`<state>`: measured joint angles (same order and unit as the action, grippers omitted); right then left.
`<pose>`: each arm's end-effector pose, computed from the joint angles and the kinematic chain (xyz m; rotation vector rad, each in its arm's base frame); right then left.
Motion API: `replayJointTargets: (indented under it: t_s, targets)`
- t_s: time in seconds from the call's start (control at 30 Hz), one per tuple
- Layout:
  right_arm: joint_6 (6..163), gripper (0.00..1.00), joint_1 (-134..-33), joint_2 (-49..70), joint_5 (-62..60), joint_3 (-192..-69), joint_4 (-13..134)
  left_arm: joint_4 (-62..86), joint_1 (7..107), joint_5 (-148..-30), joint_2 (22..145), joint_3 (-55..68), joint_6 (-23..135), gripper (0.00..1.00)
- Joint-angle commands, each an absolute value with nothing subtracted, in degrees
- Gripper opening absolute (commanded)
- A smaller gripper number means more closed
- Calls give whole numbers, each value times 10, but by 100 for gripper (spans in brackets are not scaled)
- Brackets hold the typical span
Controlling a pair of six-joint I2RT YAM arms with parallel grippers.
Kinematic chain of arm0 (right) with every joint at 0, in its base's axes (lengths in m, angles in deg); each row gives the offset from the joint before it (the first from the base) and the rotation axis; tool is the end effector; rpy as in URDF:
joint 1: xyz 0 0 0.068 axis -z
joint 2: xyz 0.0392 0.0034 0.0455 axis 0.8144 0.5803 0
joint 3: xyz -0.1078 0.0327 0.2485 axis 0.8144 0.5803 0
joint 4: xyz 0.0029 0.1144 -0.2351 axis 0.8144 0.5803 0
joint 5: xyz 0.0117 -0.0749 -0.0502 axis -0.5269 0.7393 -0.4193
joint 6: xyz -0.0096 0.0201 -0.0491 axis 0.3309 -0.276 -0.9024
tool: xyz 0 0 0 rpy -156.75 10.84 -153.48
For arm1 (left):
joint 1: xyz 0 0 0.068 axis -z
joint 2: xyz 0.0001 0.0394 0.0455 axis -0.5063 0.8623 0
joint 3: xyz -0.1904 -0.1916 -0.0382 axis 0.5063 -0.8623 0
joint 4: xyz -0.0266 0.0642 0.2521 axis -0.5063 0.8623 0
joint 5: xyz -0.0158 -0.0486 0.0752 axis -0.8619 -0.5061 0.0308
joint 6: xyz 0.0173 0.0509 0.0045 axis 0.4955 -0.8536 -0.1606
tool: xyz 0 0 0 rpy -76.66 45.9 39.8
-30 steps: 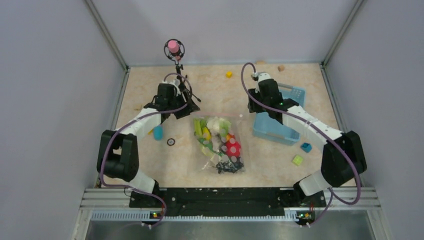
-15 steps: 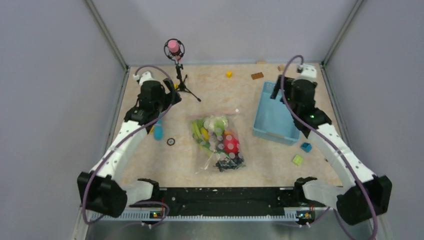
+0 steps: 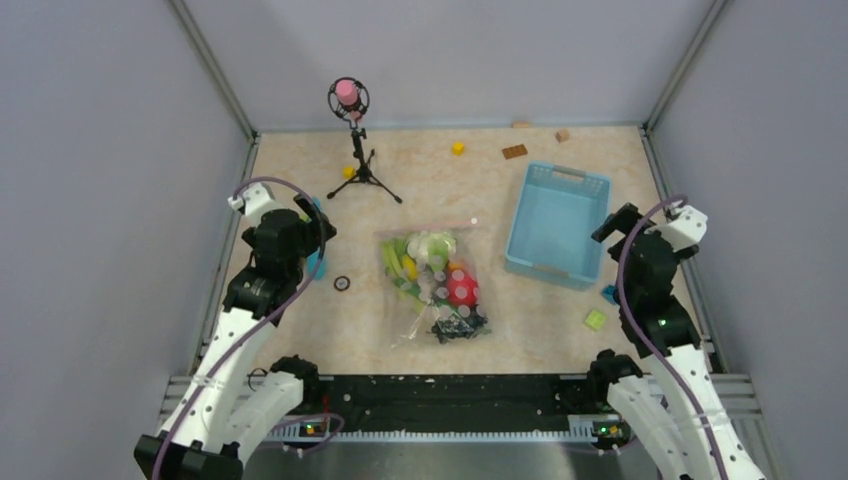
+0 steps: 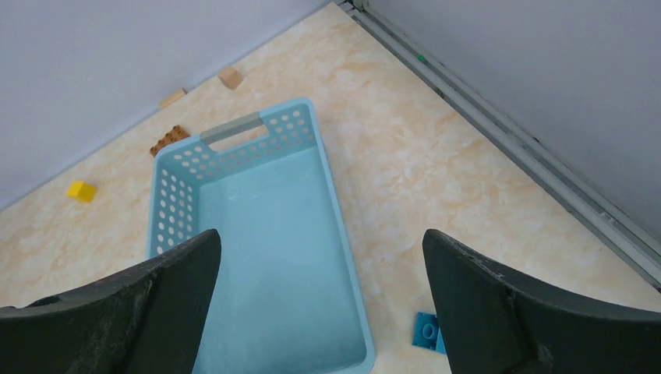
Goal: Place the food in the zip-top bag and seal the zipper
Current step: Reset both arms
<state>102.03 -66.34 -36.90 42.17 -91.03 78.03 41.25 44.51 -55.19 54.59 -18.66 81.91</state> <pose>0.1416 0.0082 0.3039 0.6196 1.6771 -0.1203 0.1753 -0.0282 0.3208 -0.6618 1.8699 -0.1246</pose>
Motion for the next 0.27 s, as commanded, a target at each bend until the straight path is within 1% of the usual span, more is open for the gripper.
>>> replayJointTargets:
  t_s: [0.0, 0.23]
  targets:
    - [1013, 99, -663, -384, 439, -912, 773, 388, 446, -580, 532, -183, 800, 98]
    - [1012, 99, -663, -362, 433, -912, 764, 343, 446, -627, 501, -213, 779, 98]
